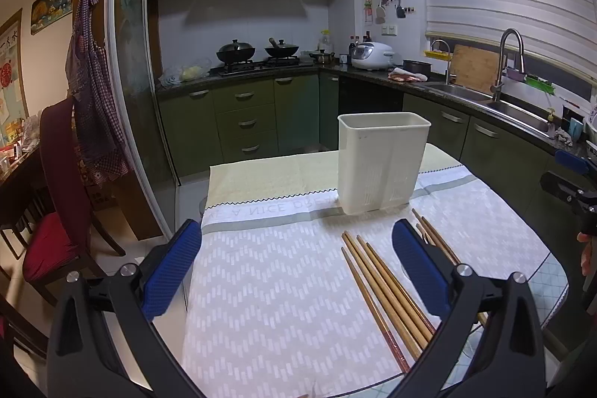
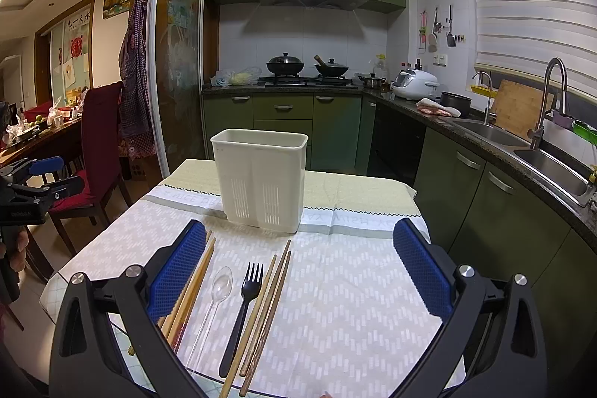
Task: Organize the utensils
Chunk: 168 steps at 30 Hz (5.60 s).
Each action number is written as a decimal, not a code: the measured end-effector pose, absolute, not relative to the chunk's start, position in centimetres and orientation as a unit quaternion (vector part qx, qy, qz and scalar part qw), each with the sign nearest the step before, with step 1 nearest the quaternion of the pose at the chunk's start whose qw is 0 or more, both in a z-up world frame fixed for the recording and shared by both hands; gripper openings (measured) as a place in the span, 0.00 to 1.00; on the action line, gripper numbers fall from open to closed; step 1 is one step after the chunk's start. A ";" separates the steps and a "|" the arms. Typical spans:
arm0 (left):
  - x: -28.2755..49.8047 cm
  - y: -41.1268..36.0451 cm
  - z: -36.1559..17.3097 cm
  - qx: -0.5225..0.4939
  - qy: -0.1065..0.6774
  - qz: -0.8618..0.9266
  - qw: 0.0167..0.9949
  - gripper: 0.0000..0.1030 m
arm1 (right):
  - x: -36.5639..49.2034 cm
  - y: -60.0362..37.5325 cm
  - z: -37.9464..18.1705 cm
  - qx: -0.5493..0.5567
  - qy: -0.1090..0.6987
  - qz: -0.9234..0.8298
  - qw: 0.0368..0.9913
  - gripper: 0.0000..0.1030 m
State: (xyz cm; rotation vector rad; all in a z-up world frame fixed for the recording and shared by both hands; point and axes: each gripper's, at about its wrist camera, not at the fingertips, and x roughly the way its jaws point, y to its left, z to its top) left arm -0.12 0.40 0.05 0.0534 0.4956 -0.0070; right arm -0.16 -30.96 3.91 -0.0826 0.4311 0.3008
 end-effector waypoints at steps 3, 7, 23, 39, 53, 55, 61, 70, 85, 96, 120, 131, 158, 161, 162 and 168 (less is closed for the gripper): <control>-0.1 0.4 0.1 0.026 0.246 -0.005 0.969 0.94 | -0.1 -31.0 4.3 -0.041 0.213 0.149 0.965 0.96; -0.1 0.4 0.1 0.027 0.246 -0.005 0.969 0.94 | -0.2 -31.0 4.4 -0.041 0.213 0.149 0.965 0.96; -0.1 0.4 0.1 0.028 0.246 -0.004 0.969 0.95 | -0.1 -31.0 4.3 -0.041 0.213 0.149 0.965 0.96; 0.1 0.5 -0.2 0.032 0.254 0.003 0.967 0.94 | -0.1 -30.5 4.0 -0.040 0.214 0.150 0.964 0.96; 1.2 -0.9 -1.0 0.037 0.289 -0.015 0.957 0.94 | 0.8 -30.6 2.9 -0.034 0.236 0.145 0.960 0.96; 2.1 -1.6 -1.5 0.039 0.310 -0.019 0.950 0.95 | 1.5 -30.5 2.5 -0.037 0.247 0.146 0.957 0.96; 6.5 -2.4 -3.5 -0.003 0.416 -0.021 0.909 0.95 | 4.3 -29.9 1.3 -0.038 0.302 0.171 0.937 0.96; 11.5 -3.3 -7.4 -0.009 0.527 0.011 0.850 0.91 | 8.6 -31.1 -0.9 0.036 0.419 0.161 0.893 0.96; 13.7 -5.0 -11.7 -0.020 0.614 0.034 0.788 0.64 | 9.3 -30.7 -1.7 0.022 0.436 0.163 0.885 0.96; 14.1 -6.0 -13.1 -0.029 0.637 0.042 0.769 0.51 | 9.1 -31.0 -1.3 0.020 0.428 0.164 0.888 0.96; 14.1 -4.8 -13.4 -0.013 0.648 0.008 0.761 0.09 | 15.9 -27.9 -9.3 -0.063 0.612 0.177 0.768 0.53; 14.0 -5.5 -13.2 0.001 0.642 -0.001 0.766 0.09 | 17.2 -25.7 -10.5 -0.085 0.632 0.161 0.753 0.46; 14.5 -6.5 -13.2 0.009 0.645 -0.018 0.764 0.09 | 18.6 -22.3 -12.0 -0.115 0.663 0.142 0.726 0.23; 14.5 -6.6 -13.1 0.010 0.646 -0.022 0.763 0.08 | 18.9 -22.3 -11.9 -0.107 0.666 0.143 0.724 0.06; 14.6 -6.6 -13.1 0.005 0.648 -0.024 0.761 0.07 | 19.0 -22.3 -11.9 -0.106 0.666 0.146 0.724 0.06; 15.2 -5.4 -12.8 -0.005 0.648 -0.036 0.761 0.06 | 18.6 -24.3 -10.0 -0.074 0.646 0.165 0.742 0.06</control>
